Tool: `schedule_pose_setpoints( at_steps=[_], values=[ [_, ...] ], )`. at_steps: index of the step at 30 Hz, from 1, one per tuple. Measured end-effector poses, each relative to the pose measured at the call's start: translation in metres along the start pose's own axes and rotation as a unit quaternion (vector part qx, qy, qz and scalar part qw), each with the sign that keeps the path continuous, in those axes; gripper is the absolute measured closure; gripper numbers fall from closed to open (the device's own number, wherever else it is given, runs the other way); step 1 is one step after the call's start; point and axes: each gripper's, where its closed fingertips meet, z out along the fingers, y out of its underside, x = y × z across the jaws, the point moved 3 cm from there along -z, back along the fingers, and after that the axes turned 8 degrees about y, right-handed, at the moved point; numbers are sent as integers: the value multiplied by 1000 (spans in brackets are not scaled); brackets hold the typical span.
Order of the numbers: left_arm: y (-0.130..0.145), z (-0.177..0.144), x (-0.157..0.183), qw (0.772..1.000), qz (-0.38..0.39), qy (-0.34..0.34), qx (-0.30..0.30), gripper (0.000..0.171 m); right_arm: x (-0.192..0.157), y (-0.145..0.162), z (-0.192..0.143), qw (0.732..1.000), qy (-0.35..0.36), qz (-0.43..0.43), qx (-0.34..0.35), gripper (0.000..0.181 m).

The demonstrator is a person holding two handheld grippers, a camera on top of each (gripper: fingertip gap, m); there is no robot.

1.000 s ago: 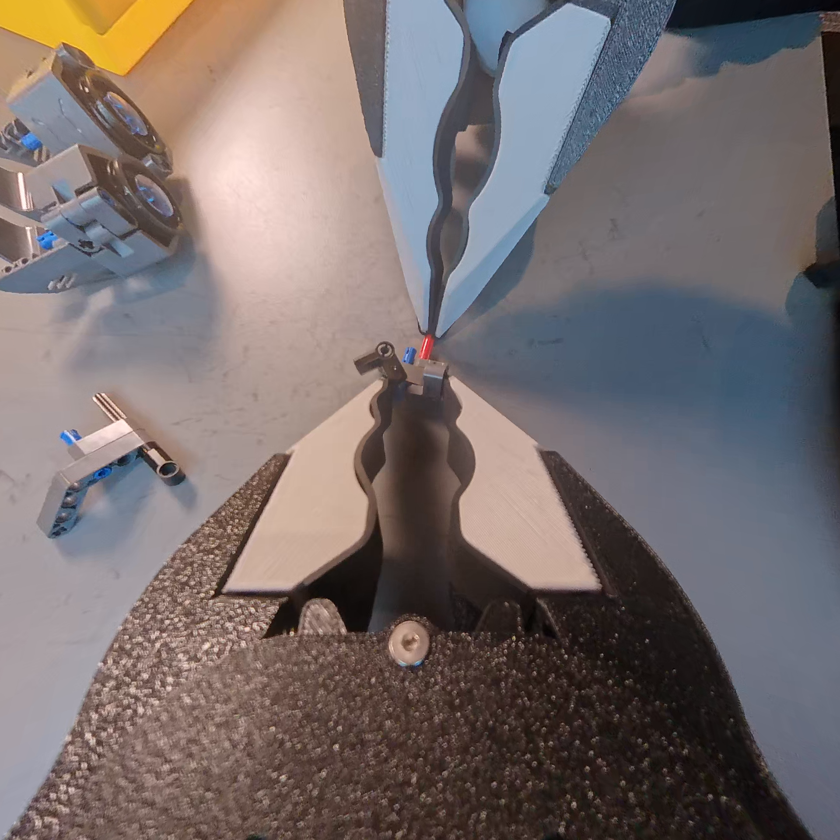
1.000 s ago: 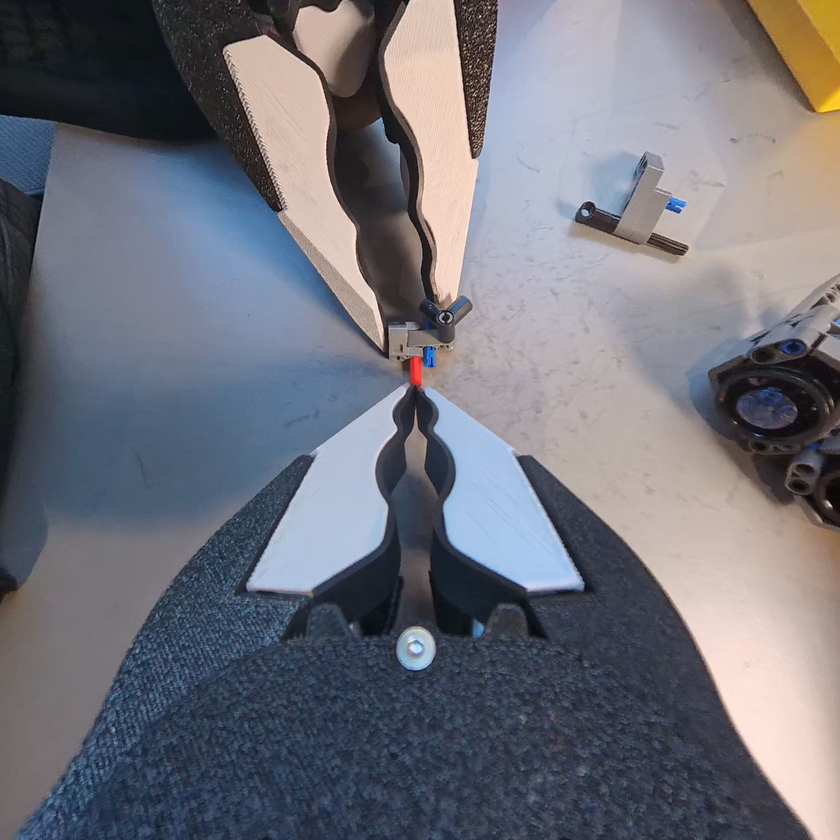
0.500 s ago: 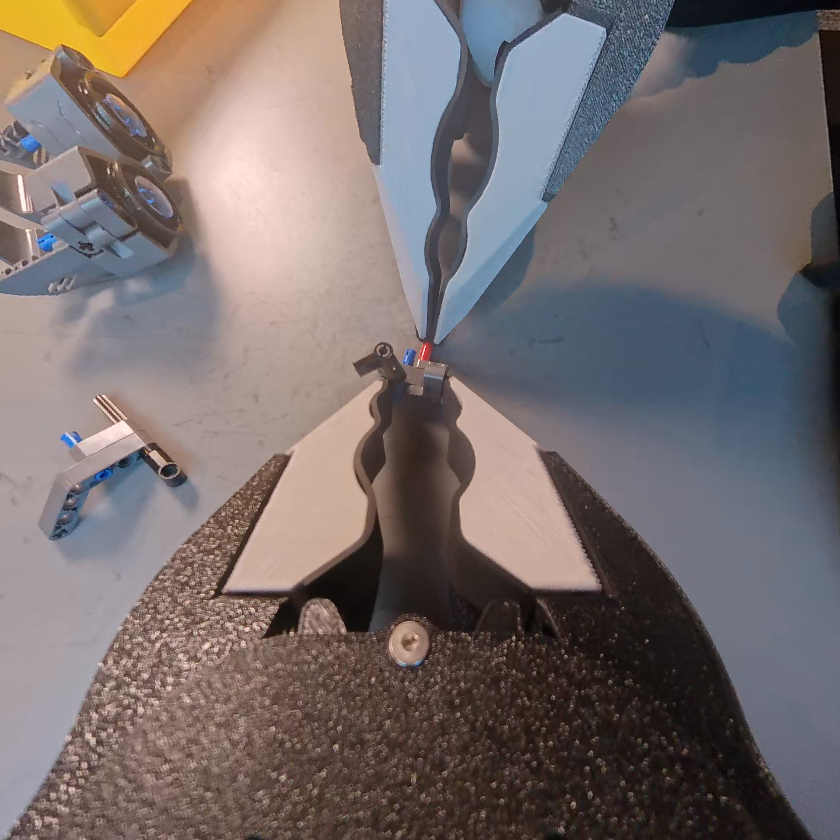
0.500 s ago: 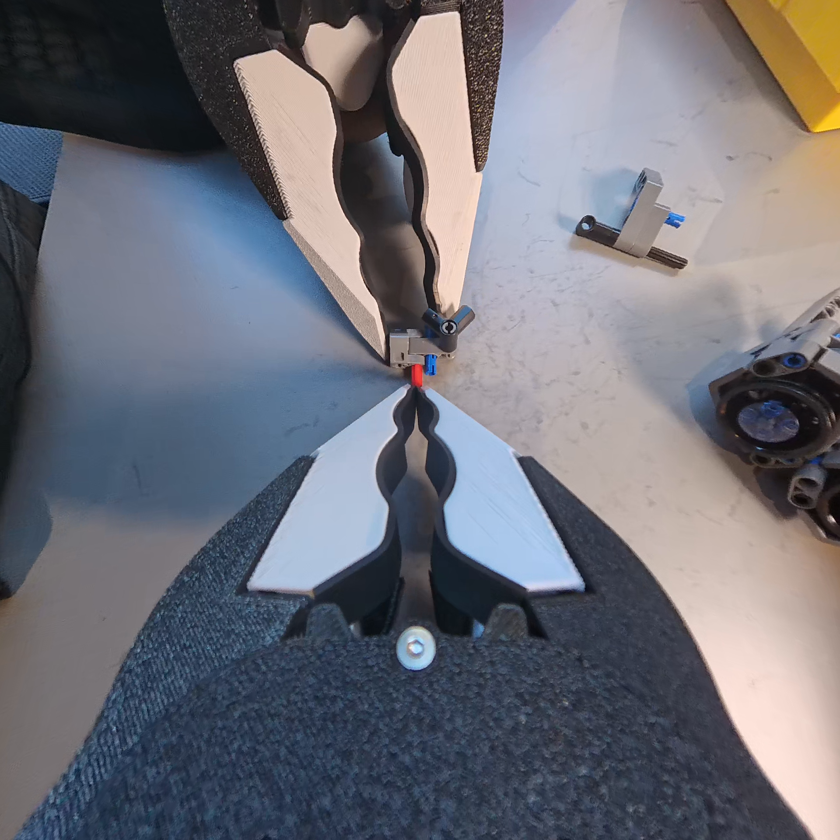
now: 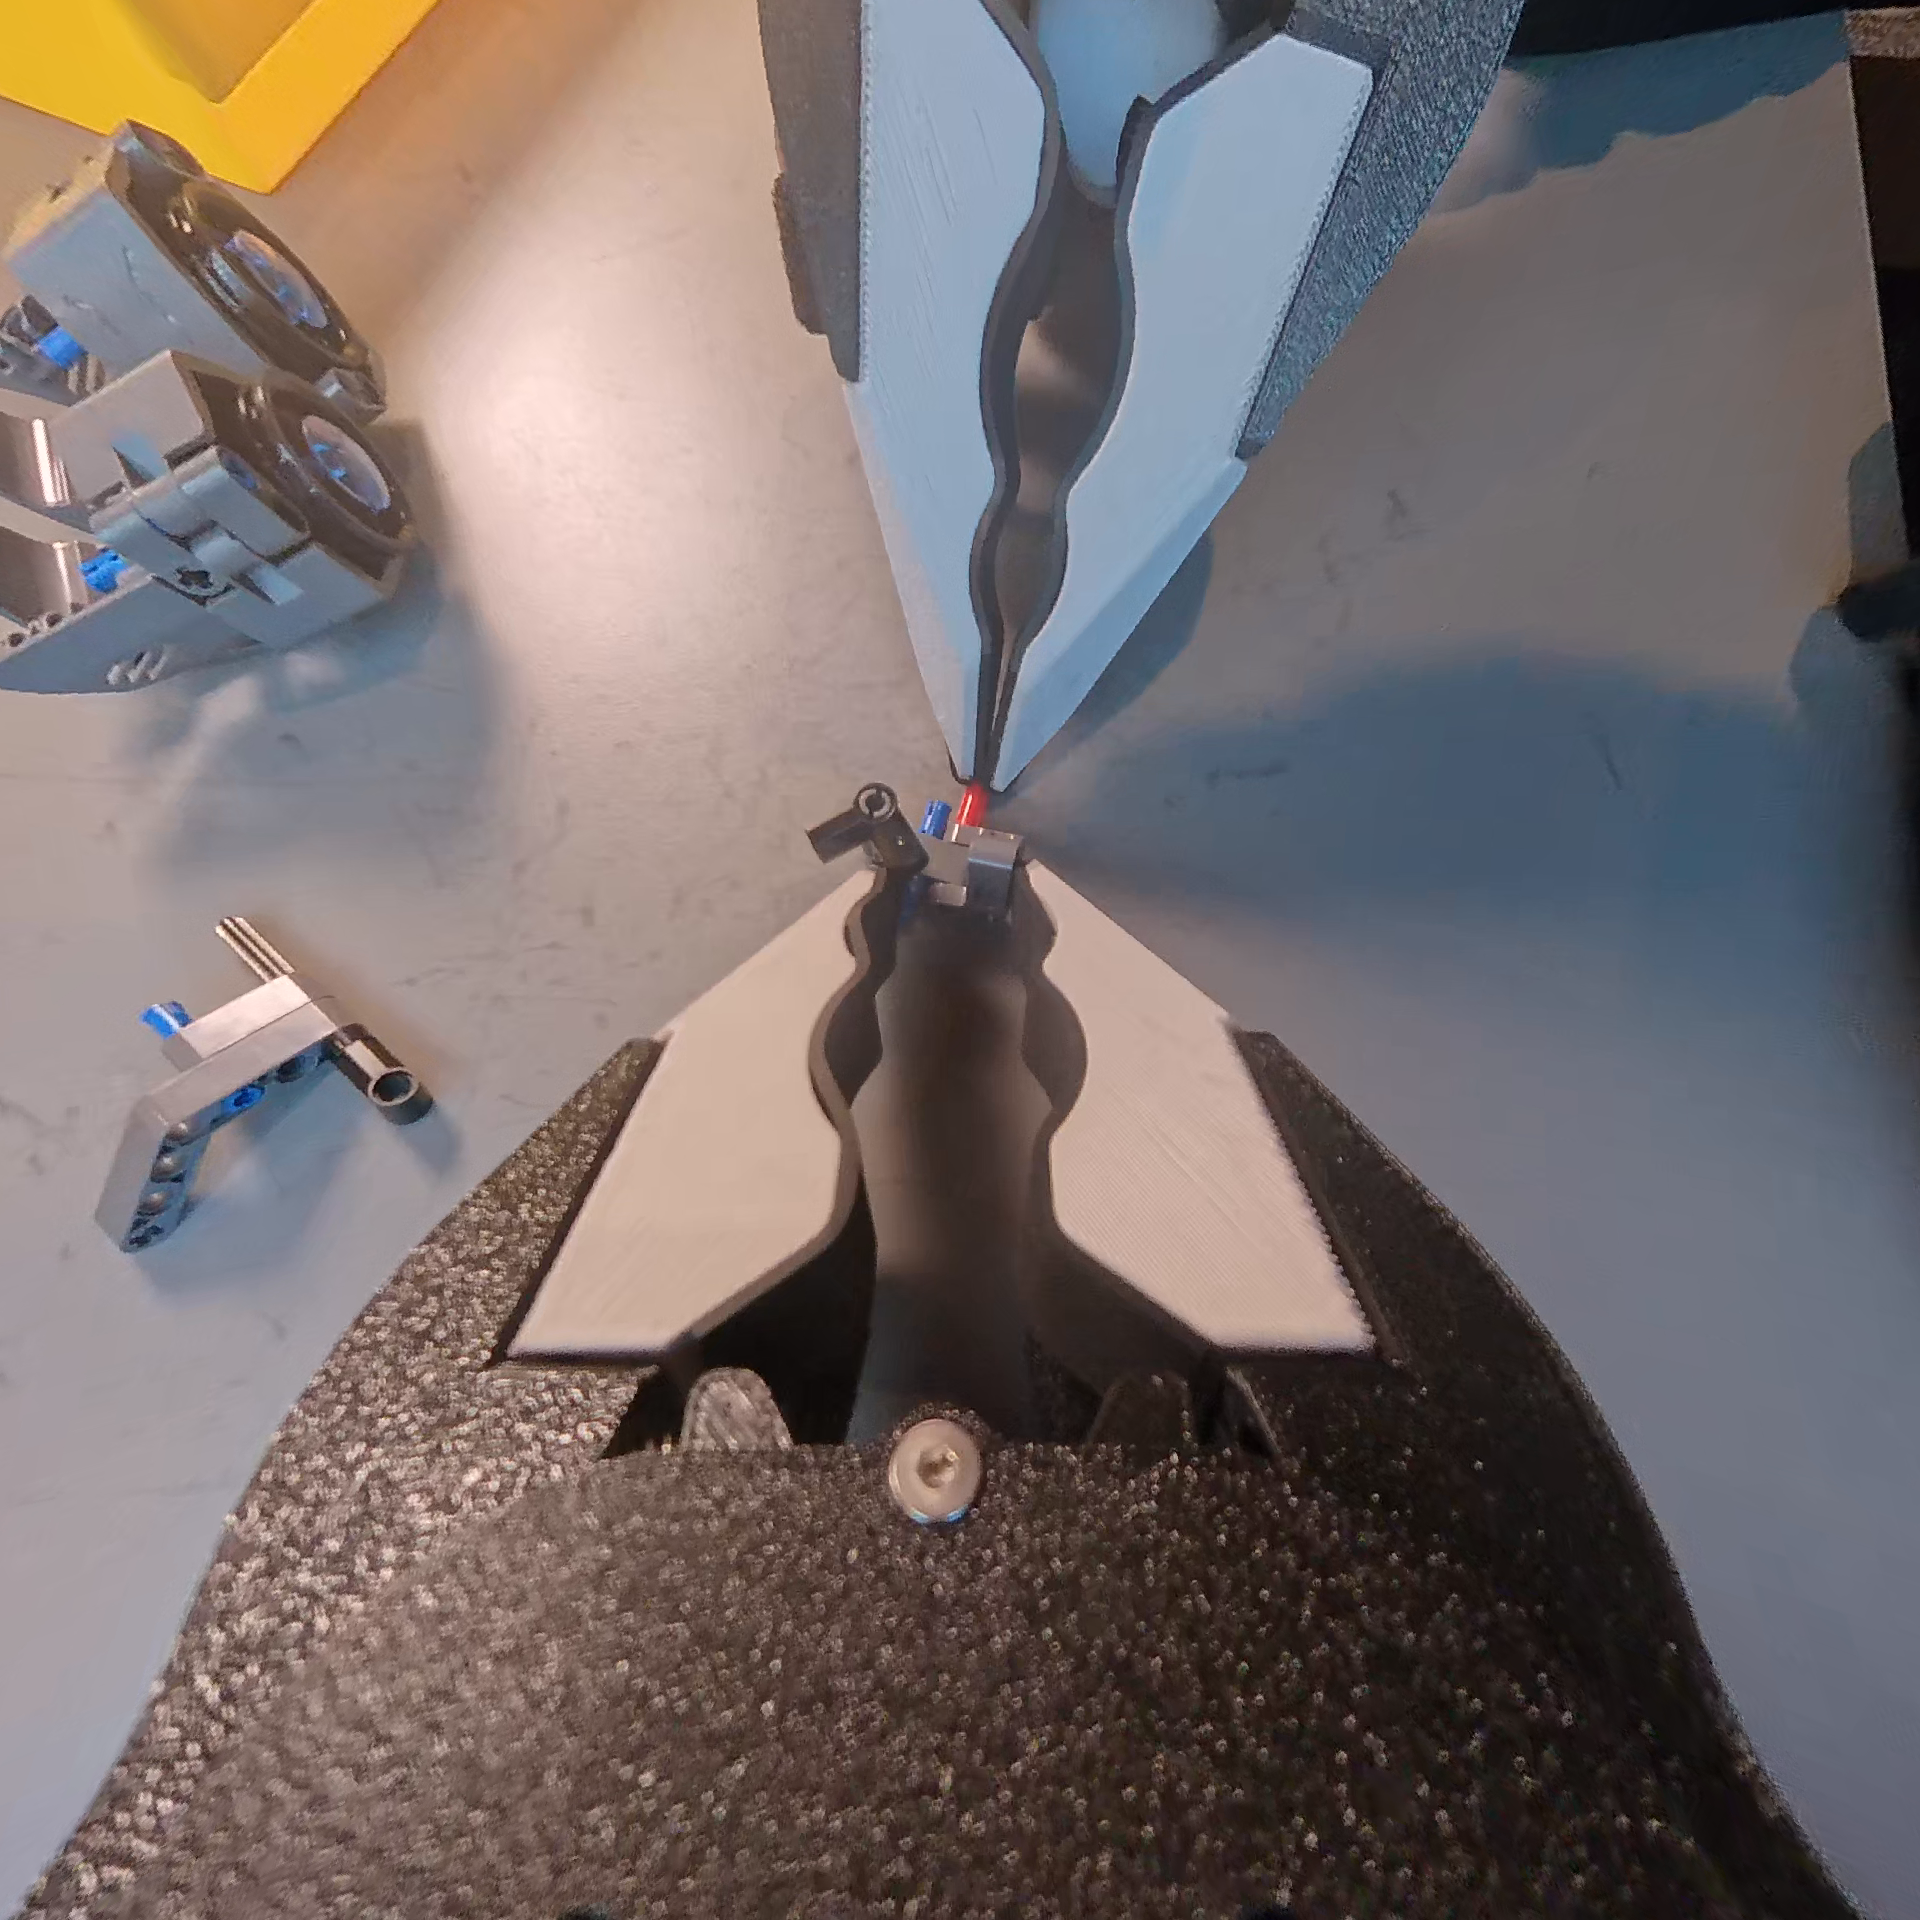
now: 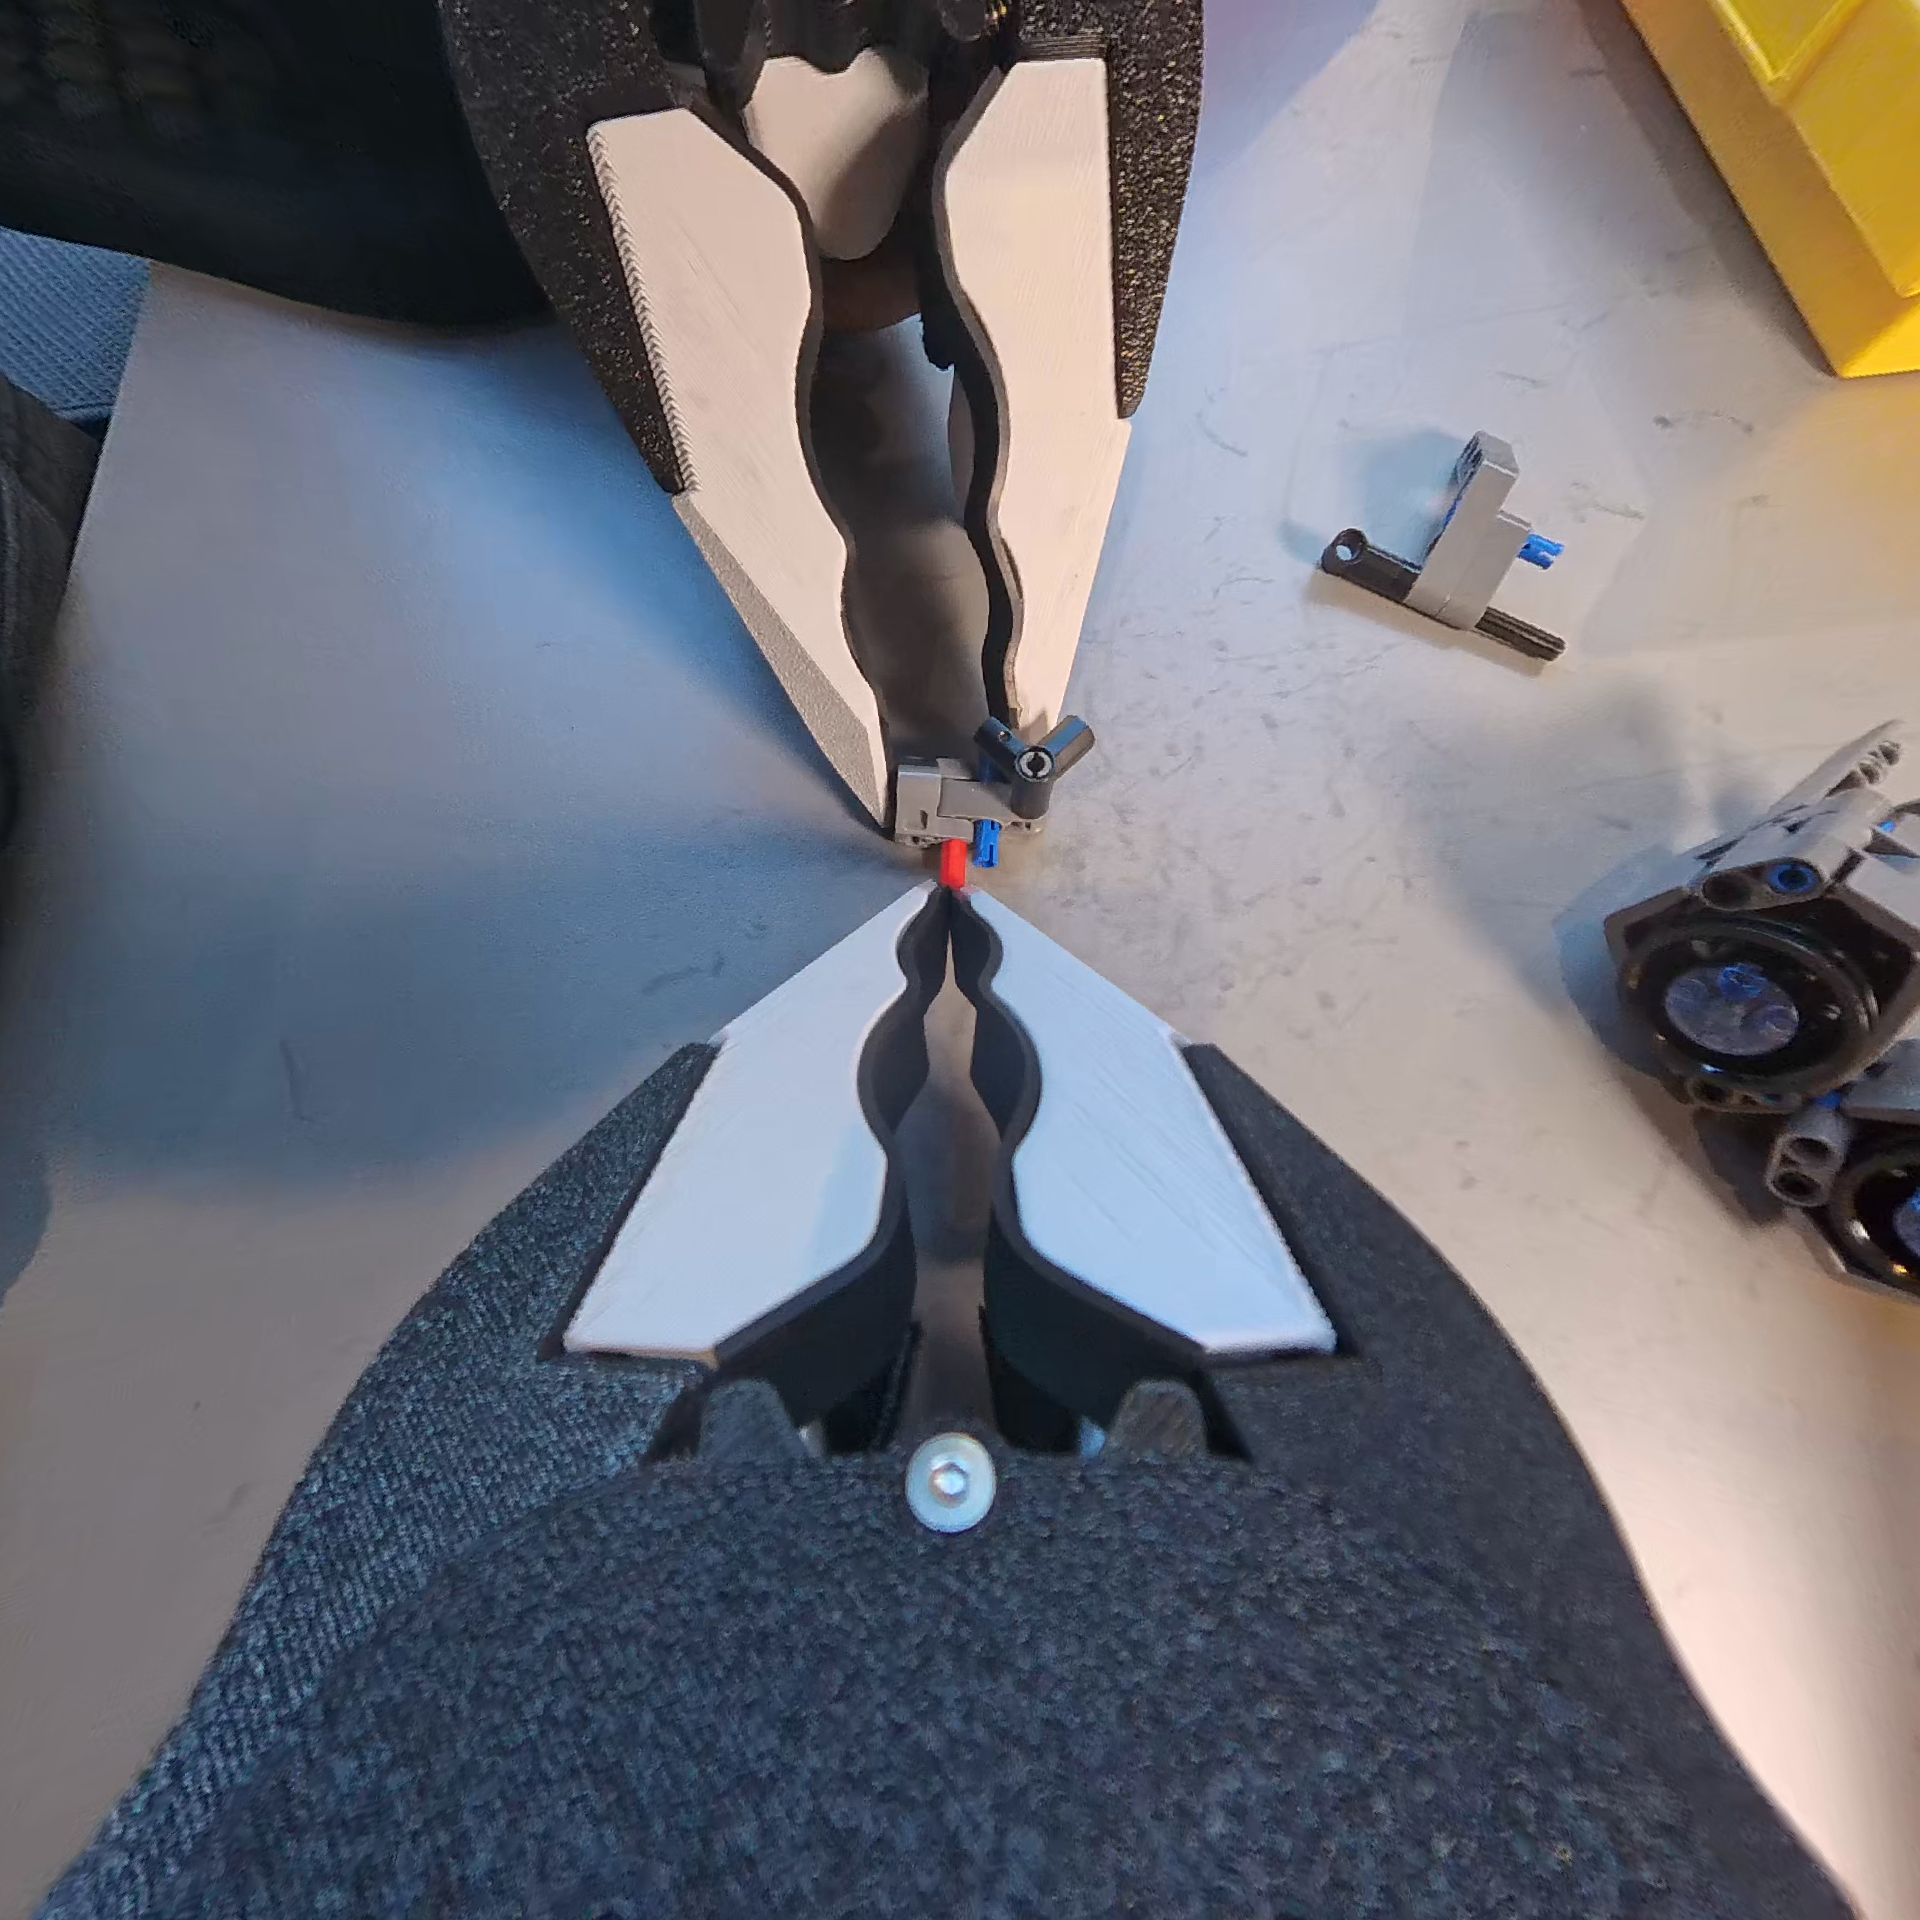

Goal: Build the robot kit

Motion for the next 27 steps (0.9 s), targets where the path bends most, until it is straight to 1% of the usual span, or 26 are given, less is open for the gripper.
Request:
schedule_pose_setpoints(
  at_steps=[8, 11, 13, 15, 19, 23, 27],
  values=[
    [1, -1, -1, 1000, 8, 15, -2, 150, 0, 0, 1, 1000, -6, -21, 3, 181],
    [0, -2, -2, 1000, 11, 16, -13, 148, 0, 1, 0, 1000, -4, -26, 3, 181],
    [1, -4, -1, 1000, 2, 17, -15, 141, 1, 1, 0, 1000, -3, -31, 4, 181],
    [1, -8, -1, 1000, -13, 28, -4, 137, 0, 1, 1, 999, -8, -32, 4, 181],
    [0, -19, -4, 999, -29, 37, 28, 141, 1, 0, -1, 1000, -10, -24, 10, 181],
    [6, -11, -3, 999, -24, 45, 9, 135, 1, 1, -1, 1000, -8, -21, 4, 181],
    [2, -8, -6, 999, -16, 41, 6, 129, 2, 2, -1, 1000, -3, -18, 1, 181]
  ],
)
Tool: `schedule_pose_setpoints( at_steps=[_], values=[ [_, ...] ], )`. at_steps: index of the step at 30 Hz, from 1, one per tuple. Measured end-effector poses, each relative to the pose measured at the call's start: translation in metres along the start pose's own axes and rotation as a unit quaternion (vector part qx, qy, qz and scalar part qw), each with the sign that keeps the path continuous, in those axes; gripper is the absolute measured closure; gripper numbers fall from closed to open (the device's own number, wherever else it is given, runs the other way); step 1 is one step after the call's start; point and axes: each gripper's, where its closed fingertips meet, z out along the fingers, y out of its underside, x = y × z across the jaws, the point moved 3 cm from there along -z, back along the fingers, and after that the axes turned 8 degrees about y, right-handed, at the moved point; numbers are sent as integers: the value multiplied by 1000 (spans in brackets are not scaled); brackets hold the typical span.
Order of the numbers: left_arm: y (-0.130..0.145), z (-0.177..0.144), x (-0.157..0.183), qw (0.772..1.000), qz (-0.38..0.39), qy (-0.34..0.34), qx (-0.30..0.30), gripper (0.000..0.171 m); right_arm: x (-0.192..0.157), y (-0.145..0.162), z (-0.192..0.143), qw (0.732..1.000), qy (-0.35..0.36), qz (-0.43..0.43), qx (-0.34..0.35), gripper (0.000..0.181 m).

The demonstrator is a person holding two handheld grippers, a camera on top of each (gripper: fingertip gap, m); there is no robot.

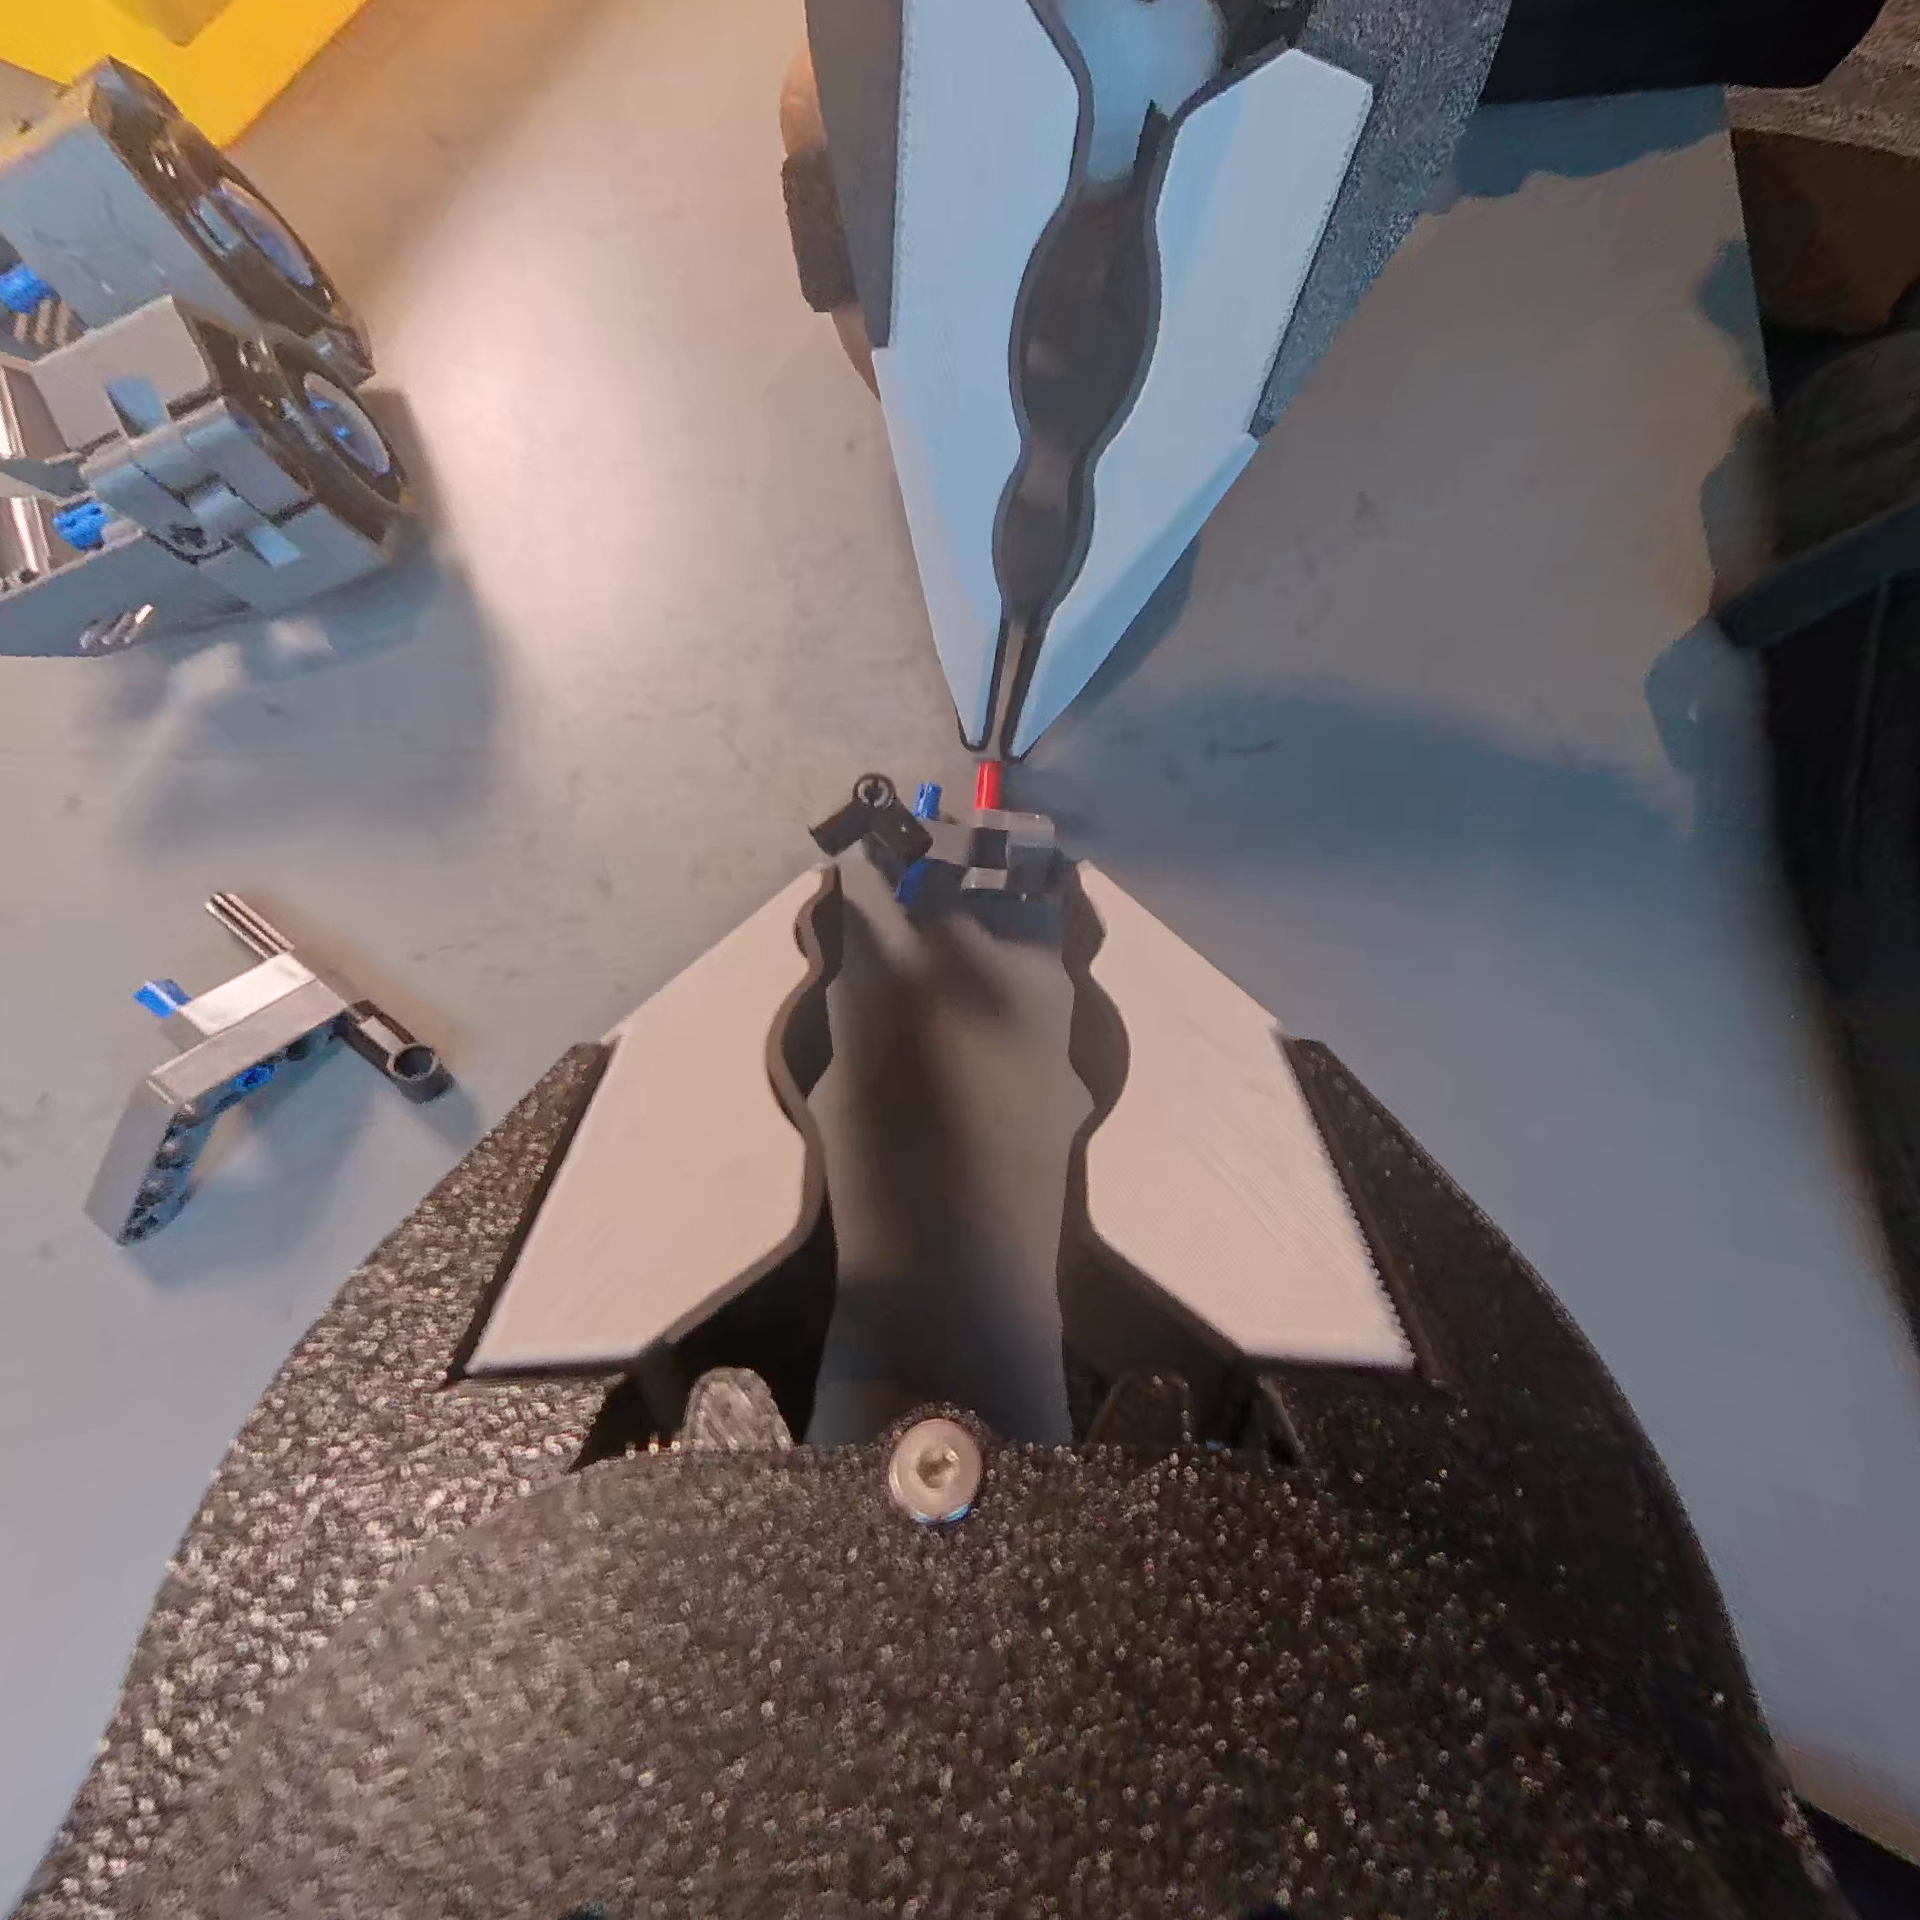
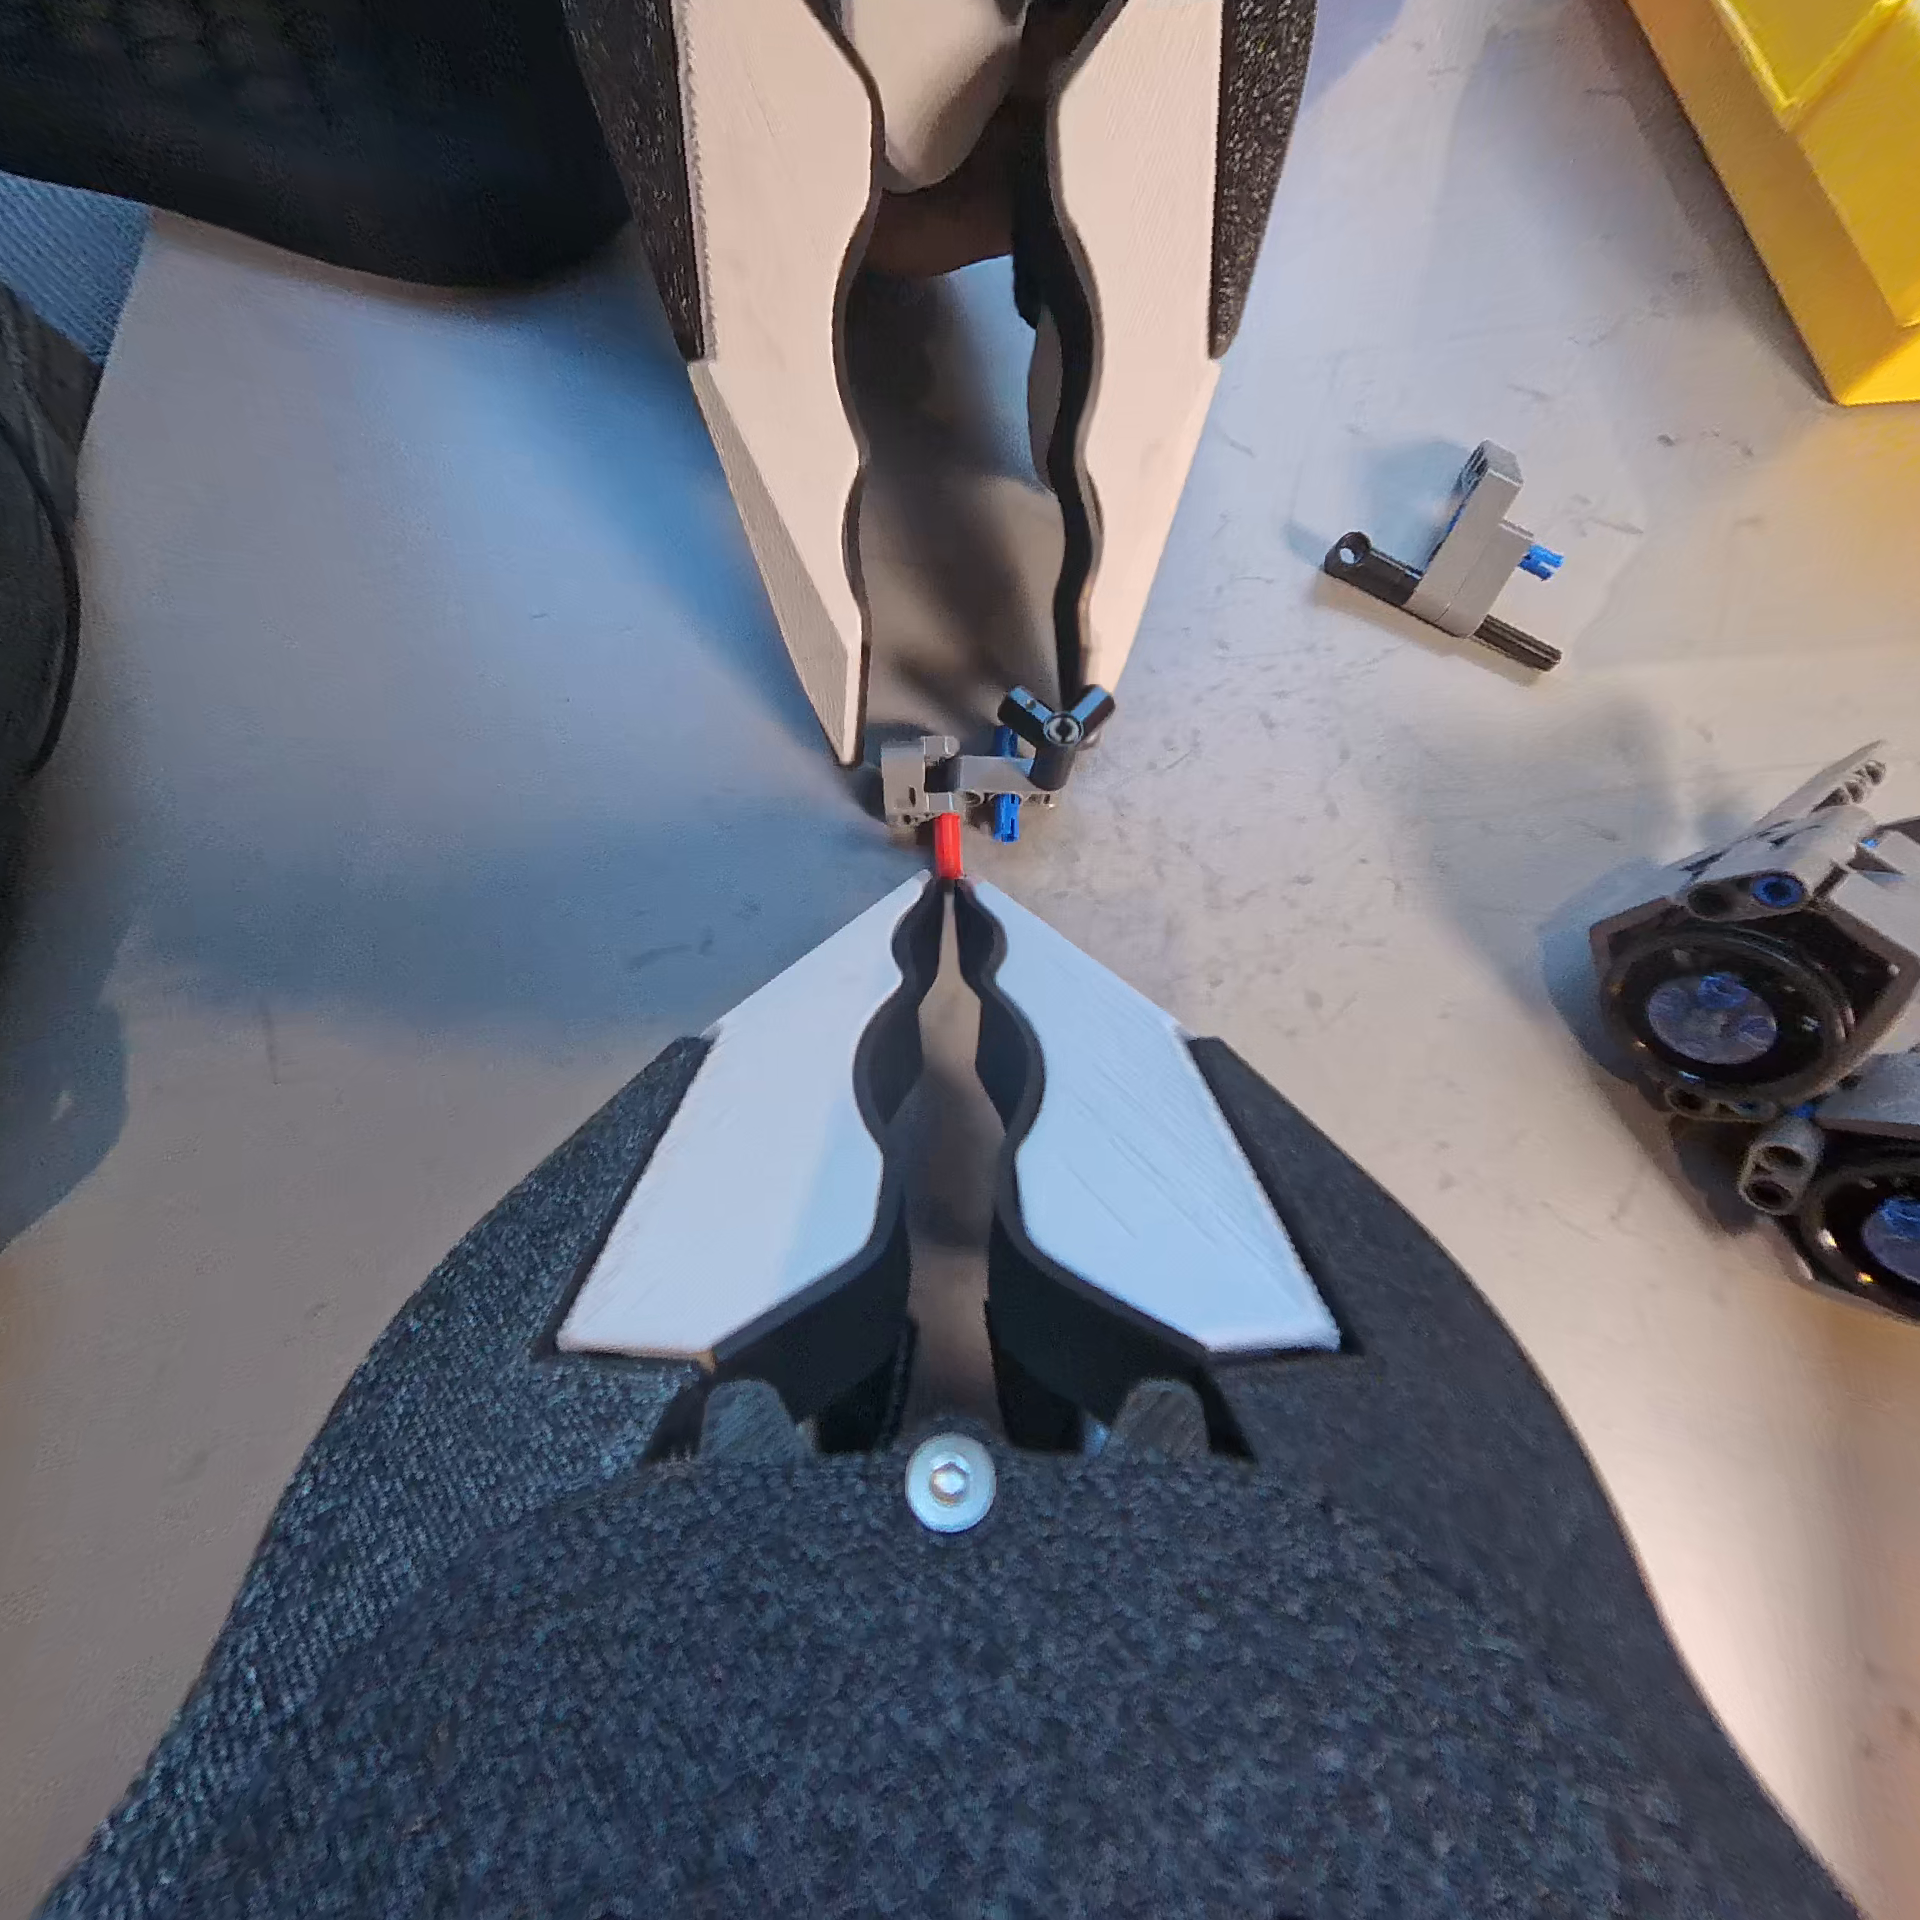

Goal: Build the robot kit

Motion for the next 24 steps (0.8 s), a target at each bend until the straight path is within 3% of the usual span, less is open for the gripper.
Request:
schedule_pose_setpoints(
  at_steps=[7, 14, 24],
  values=[
    [-5, 7, -5, 1000, 24, 2, -14, 114, 1, -1, 0, 1000, 3, 7, 2, 175],
    [-5, 9, -6, 999, 43, 7, -23, 132, 0, -4, 7, 1000, -12, 11, -8, 178],
    [-5, 10, -4, 999, 38, 1, -20, 134, 0, -5, 7, 1000, -10, 18, -7, 179]
  ],
)
